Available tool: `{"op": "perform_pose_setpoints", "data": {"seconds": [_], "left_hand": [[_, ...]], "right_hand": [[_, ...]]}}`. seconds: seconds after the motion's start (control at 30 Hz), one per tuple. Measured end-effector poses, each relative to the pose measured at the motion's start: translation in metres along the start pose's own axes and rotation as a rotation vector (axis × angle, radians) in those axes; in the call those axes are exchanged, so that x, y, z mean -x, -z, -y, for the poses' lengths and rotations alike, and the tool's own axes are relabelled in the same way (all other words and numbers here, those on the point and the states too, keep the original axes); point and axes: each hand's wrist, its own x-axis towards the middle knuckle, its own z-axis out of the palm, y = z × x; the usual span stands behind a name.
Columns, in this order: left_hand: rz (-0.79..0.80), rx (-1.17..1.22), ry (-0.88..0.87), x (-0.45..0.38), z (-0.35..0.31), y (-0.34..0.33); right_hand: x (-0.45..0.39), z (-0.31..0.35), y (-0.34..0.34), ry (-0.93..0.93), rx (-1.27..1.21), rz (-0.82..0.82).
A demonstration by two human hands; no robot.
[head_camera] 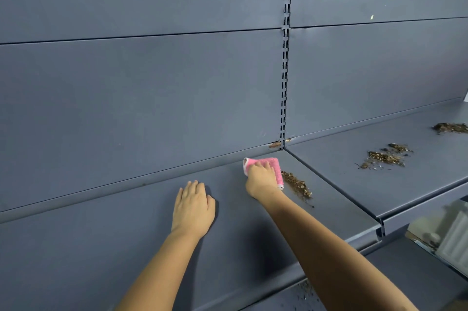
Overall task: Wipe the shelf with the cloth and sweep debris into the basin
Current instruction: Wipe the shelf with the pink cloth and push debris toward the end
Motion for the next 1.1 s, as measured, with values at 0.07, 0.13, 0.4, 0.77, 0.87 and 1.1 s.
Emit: {"op": "perform_pose_setpoints", "data": {"seconds": [0.07,0.13,0.4,0.77,0.87,1.1], "left_hand": [[-0.002,0.001,-0.004,0.001,0.0,0.0],[-0.003,0.004,-0.009,0.001,0.0,0.0],[-0.014,0.005,-0.031,0.0,0.002,-0.002],[-0.01,0.005,-0.043,-0.001,0.0,-0.001],[-0.007,-0.005,-0.05,0.001,-0.001,0.0],[0.001,0.007,-0.076,-0.004,-0.032,0.0]], "right_hand": [[0.003,-0.004,0.0,-0.033,-0.017,-0.026],[0.007,-0.008,0.002,-0.068,-0.046,-0.047],[0.024,-0.024,0.008,-0.17,-0.065,-0.069],[0.049,-0.014,0.022,-0.033,-0.065,0.147],[0.071,-0.025,0.004,0.269,-0.022,0.133],[0.076,-0.045,0.007,0.409,-0.011,0.109]]}}
